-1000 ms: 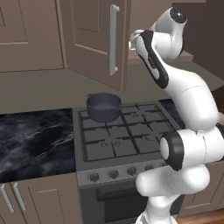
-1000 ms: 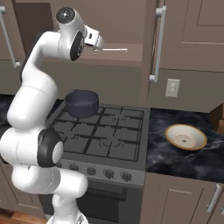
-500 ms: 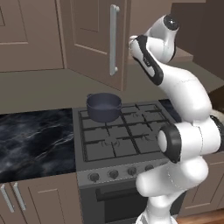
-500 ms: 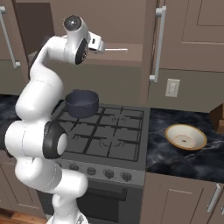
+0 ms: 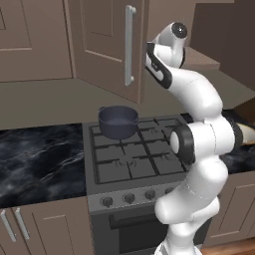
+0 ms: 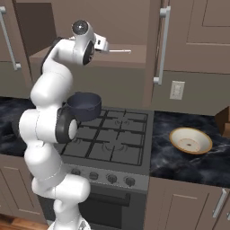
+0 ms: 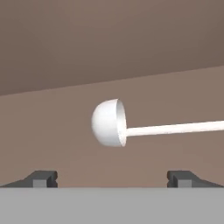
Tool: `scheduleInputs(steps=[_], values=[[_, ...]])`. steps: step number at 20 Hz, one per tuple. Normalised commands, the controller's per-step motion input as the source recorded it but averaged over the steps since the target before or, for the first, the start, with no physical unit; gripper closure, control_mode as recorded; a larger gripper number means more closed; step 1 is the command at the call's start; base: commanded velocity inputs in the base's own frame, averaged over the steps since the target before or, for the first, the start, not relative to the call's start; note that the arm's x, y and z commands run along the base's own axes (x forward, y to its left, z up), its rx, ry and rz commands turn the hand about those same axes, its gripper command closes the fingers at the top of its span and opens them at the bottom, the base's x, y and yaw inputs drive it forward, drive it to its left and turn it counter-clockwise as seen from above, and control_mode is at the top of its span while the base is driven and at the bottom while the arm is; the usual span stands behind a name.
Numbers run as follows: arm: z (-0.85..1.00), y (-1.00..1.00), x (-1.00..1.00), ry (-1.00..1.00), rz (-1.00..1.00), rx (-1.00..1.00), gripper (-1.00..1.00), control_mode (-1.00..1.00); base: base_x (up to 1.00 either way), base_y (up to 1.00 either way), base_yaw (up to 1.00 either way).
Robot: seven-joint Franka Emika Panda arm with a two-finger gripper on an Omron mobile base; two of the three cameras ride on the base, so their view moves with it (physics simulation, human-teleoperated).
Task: Open the cabinet and move the ladle to the pot. Then close the cabinet.
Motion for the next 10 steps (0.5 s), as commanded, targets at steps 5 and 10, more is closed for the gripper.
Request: scheduleInputs(steps=[5,10], values=[[0.0,0.02,0.76,0.0,0.0,-0.03,-1.0,-1.0,0.0,0.0,0.0],[0.0,0.01,0.59,0.0,0.0,-0.03,-1.0,-1.0,0.0,0.0,0.0]])
